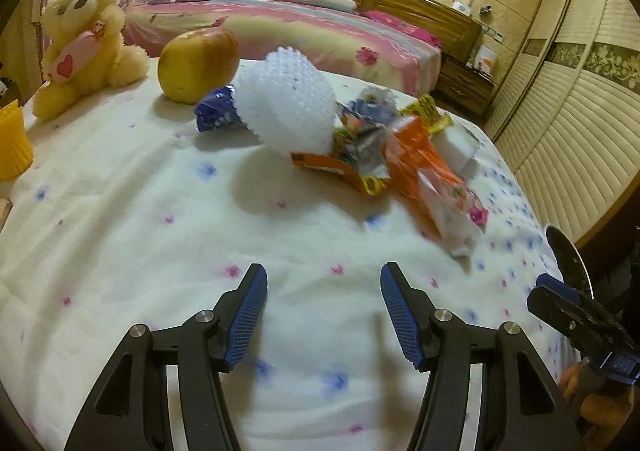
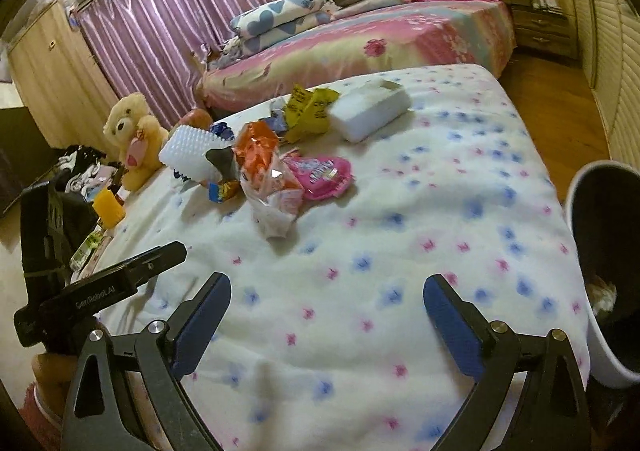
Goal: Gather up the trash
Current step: 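Grasp the white foam net with the left tool while the right tool grasps the orange wrapper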
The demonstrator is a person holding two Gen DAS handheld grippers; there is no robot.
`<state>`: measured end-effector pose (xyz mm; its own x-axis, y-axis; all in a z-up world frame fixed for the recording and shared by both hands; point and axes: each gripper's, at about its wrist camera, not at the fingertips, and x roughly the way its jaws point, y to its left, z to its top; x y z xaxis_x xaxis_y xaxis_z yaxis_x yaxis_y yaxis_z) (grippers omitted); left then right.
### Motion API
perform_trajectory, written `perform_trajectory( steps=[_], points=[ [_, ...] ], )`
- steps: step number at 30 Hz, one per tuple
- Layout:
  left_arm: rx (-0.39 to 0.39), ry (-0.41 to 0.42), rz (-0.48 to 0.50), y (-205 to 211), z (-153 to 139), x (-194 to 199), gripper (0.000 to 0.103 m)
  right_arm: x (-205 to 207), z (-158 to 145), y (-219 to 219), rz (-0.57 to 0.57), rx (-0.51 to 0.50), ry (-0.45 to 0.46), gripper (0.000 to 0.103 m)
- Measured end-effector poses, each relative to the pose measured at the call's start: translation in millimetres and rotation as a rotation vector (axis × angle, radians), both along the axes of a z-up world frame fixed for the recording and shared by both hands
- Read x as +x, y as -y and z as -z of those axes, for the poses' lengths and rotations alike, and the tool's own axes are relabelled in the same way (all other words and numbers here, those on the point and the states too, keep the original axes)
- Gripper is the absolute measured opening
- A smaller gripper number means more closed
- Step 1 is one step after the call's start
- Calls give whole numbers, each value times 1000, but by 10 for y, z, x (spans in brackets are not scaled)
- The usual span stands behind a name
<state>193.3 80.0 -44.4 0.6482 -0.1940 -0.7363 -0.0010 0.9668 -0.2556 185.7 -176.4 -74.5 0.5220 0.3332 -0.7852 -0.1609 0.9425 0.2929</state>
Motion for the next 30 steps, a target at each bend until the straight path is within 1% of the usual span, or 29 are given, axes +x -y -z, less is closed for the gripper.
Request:
perform_trajectory(
  steps=[8,15,18,20,21,23,24,25,26,27,29,30],
  points=[
    [-6,39,-26,-149,-108,240,61,187,0,-191,-35,-4,18,98],
    [-16,65,-58,-287,-178,508,61,317,62,-437,-75,-9,9,96],
    [-19,70,-63,-303,-167,631,61,381,81,-503,-86,-6,6,91],
    [-22,65,-61,-297,-129,724,60,428,92,-565,-94,-14,3,84],
    [-22,61,-60,-285,-108,760,59,446,97,-581,-96,-17,1,82],
    [-31,55,-49,-274,-64,824,54,488,119,-615,-99,-20,-4,75],
    [-37,49,-37,-271,-44,855,40,499,129,-624,-99,-21,-6,73],
    [-41,41,-27,-268,-21,888,25,513,145,-631,-98,-24,-11,68],
    [-46,32,-18,-271,0,923,21,526,160,-637,-97,-25,-17,60],
    [-52,25,-9,-267,21,946,15,542,184,-638,-95,-23,-27,54],
    [-55,28,1,-261,54,962,12,553,207,-632,-86,-21,-42,34],
    [-51,33,3,-264,50,959,11,557,206,-613,-81,-12,-44,33]
  ],
)
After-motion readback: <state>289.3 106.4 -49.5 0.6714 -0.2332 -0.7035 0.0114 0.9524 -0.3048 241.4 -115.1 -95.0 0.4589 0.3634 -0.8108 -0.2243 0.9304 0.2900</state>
